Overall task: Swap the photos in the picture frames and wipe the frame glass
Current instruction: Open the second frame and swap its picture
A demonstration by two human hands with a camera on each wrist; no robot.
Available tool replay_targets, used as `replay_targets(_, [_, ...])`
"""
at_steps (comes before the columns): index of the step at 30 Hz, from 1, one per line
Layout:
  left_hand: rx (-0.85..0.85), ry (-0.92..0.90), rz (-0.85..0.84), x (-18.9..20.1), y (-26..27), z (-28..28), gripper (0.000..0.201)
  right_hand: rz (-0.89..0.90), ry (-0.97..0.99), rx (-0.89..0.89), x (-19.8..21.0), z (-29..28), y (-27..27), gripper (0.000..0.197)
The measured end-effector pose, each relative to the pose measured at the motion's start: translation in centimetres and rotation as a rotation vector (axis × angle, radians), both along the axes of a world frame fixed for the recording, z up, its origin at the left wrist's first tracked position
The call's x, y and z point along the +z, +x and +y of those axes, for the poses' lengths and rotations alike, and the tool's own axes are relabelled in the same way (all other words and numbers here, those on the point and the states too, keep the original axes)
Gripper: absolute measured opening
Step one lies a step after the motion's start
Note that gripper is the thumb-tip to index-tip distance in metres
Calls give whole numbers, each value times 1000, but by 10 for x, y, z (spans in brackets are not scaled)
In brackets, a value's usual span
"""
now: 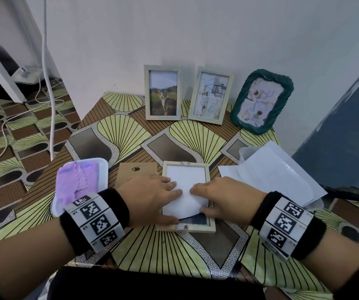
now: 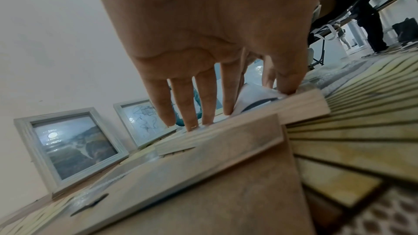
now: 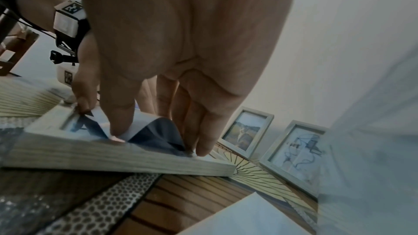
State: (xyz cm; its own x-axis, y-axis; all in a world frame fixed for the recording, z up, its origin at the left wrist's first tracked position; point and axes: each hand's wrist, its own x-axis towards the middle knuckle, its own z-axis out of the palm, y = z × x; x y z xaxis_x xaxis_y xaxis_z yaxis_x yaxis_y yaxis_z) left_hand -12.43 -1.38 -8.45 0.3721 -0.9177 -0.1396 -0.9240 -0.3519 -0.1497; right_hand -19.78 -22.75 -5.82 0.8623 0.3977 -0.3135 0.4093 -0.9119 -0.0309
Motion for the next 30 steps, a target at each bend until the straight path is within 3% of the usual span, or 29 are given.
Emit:
replay_targets(6, [-31, -11, 20, 9, -3, 2, 69, 78, 98, -46, -2, -7, -3, 46])
replay_targets(10, [-82, -223, -10, 13, -4, 9, 44, 95, 190, -73, -5, -11, -4, 54])
replay_targets(14, [48, -220, -98, 17, -5, 9, 52, 90, 215, -78, -8, -11, -5, 56])
replay_targets(17, [205, -214, 96, 18, -7, 9, 60, 94, 230, -98, -8, -10, -4, 53])
replay_targets(25, [614, -706, 975, 21, -5, 6, 34, 97, 309, -177, -9, -10, -5, 45])
replay_targets(28, [726, -754, 1057, 18, -1, 3, 15, 95, 351, -206, -12, -11, -7, 47])
replay_targets(30, [764, -668, 1003, 13, 1, 2, 26, 92, 355, -220, -15, -10, -8, 50])
